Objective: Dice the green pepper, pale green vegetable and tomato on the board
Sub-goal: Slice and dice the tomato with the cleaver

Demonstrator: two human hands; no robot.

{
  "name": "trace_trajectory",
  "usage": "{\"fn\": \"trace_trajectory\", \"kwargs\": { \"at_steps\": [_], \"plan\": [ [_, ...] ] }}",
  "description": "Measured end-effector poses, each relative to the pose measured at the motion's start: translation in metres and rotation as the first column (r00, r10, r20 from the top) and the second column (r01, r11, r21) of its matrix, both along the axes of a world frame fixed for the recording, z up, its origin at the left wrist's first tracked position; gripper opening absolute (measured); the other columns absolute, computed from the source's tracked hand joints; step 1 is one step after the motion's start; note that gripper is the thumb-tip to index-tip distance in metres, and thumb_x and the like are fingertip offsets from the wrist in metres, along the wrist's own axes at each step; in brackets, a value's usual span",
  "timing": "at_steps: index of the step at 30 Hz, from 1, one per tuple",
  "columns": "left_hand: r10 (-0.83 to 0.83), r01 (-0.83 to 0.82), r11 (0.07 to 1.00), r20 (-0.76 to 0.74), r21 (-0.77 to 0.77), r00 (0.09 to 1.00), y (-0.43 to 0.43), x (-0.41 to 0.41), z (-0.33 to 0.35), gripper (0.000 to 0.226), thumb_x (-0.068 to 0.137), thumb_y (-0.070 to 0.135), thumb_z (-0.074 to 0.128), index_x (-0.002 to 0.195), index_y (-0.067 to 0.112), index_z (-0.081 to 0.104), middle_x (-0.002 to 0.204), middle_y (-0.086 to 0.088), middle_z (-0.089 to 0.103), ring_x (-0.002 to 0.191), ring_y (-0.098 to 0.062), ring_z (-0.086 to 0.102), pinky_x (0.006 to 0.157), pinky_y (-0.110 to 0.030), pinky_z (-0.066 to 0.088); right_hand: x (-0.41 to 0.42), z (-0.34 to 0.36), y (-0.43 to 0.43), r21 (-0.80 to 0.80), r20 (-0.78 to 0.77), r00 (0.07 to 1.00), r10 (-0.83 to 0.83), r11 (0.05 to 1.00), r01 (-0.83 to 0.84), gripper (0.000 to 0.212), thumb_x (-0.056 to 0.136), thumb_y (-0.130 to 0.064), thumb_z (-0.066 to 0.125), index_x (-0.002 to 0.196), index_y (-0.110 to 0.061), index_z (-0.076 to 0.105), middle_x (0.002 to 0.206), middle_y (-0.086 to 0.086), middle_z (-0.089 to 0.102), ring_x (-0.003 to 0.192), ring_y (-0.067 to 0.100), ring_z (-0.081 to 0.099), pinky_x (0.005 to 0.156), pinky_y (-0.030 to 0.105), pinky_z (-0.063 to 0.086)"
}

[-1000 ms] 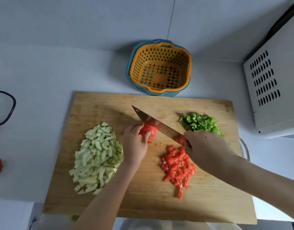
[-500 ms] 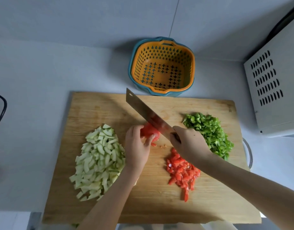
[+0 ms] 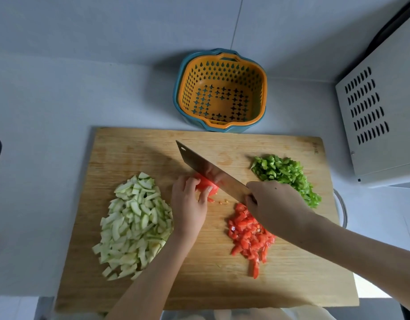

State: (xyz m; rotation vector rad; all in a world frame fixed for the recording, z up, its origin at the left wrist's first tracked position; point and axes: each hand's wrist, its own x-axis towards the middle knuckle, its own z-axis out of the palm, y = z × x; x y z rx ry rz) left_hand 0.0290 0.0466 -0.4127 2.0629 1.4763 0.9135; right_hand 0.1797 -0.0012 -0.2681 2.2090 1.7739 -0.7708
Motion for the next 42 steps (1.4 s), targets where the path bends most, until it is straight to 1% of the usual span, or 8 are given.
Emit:
{"fn": "trace_trajectory", "kwargs": {
  "at_steps": [8, 14, 18, 24, 28, 32, 39, 42],
  "plan": [
    [0.025, -0.024, 0.999, 0.019, -0.026, 1.000, 0.000, 0.001, 0.000, 0.029, 0.080, 0.032, 0.068, 0.085, 0.004, 0.064, 0.085, -0.006, 0.059, 0.075, -0.020, 0.058, 0.064, -0.032, 0.052, -0.024, -0.056, 0.026, 0.168, -0.160, 0.983, -0.090, 0.979, 0.117, 0.019, 0.097, -0.023, 0.041, 0.088, -0.013, 0.055, 0.070, 0.003, 0.058, 0.060, 0.023, 0.055, 0.045, 0.026, 0.034],
    [0.014, -0.012, 0.999, 0.058, -0.038, 0.998, -0.001, -0.002, 0.002, 0.015, 0.082, 0.016, 0.067, 0.089, 0.004, 0.062, 0.092, -0.007, 0.059, 0.077, -0.016, 0.061, 0.070, -0.015, 0.044, -0.015, -0.026, 0.005, 0.232, -0.182, 0.979, -0.096, 0.963, 0.138, 0.035, 0.094, -0.019, 0.043, 0.061, -0.022, 0.032, 0.054, -0.004, 0.041, 0.048, 0.016, 0.039, 0.044, 0.025, 0.027],
    [0.012, -0.010, 0.999, 0.052, -0.051, 0.999, 0.000, -0.002, 0.004, 0.009, 0.081, 0.013, 0.065, 0.086, 0.006, 0.062, 0.088, -0.005, 0.058, 0.072, -0.015, 0.061, 0.066, -0.027, 0.051, -0.014, -0.020, -0.001, 0.171, -0.148, 0.987, -0.065, 0.981, 0.091, 0.024, 0.095, -0.019, 0.041, 0.071, -0.015, 0.042, 0.058, -0.002, 0.045, 0.053, 0.019, 0.045, 0.045, 0.025, 0.031],
    [0.010, -0.009, 0.999, 0.041, -0.042, 0.999, -0.002, 0.001, 0.006, 0.010, 0.077, 0.002, 0.068, 0.084, 0.006, 0.061, 0.089, -0.006, 0.058, 0.074, -0.015, 0.060, 0.067, -0.024, 0.051, -0.008, -0.009, -0.011, 0.060, -0.069, 0.996, -0.048, 0.997, 0.053, 0.035, 0.096, -0.021, 0.039, 0.062, -0.024, 0.031, 0.061, -0.005, 0.047, 0.052, 0.014, 0.045, 0.048, 0.027, 0.037],
    [0.017, -0.015, 0.999, 0.042, -0.037, 0.999, -0.002, 0.002, 0.006, 0.011, 0.077, 0.001, 0.068, 0.083, 0.006, 0.061, 0.089, -0.006, 0.058, 0.075, -0.016, 0.059, 0.068, -0.021, 0.048, 0.001, 0.008, -0.022, -0.018, -0.021, 0.999, -0.032, 0.999, 0.032, 0.031, 0.097, -0.025, 0.039, 0.065, -0.023, 0.037, 0.064, -0.005, 0.051, 0.054, 0.013, 0.048, 0.049, 0.026, 0.040],
    [0.026, -0.026, 0.999, 0.023, -0.031, 0.999, -0.002, 0.002, 0.006, 0.009, 0.077, 0.002, 0.067, 0.082, 0.006, 0.061, 0.087, -0.005, 0.059, 0.077, -0.019, 0.058, 0.067, -0.030, 0.052, -0.001, 0.014, -0.017, -0.056, -0.001, 1.000, -0.021, 0.998, 0.021, 0.025, 0.097, -0.026, 0.038, 0.074, -0.020, 0.045, 0.068, -0.005, 0.053, 0.058, 0.014, 0.051, 0.052, 0.027, 0.043],
    [0.041, -0.041, 0.998, 0.012, -0.047, 0.999, -0.002, 0.003, 0.009, 0.012, 0.072, 0.002, 0.070, 0.080, 0.005, 0.062, 0.085, -0.006, 0.060, 0.077, -0.022, 0.058, 0.068, -0.030, 0.050, -0.029, -0.039, 0.019, 0.054, -0.087, 0.990, -0.108, 0.992, 0.112, 0.021, 0.097, -0.021, 0.041, 0.092, -0.009, 0.057, 0.078, 0.003, 0.061, 0.068, 0.021, 0.059, 0.057, 0.032, 0.050],
    [0.044, -0.043, 0.997, 0.019, -0.062, 0.999, -0.001, 0.004, 0.010, 0.009, 0.075, 0.006, 0.069, 0.081, 0.005, 0.062, 0.085, -0.005, 0.060, 0.078, -0.021, 0.058, 0.071, -0.028, 0.048, -0.034, -0.056, 0.021, 0.132, -0.152, 0.980, -0.130, 0.980, 0.151, 0.021, 0.095, -0.022, 0.043, 0.087, -0.011, 0.059, 0.073, 0.004, 0.062, 0.062, 0.021, 0.056, 0.050, 0.028, 0.040]
  ]
}}
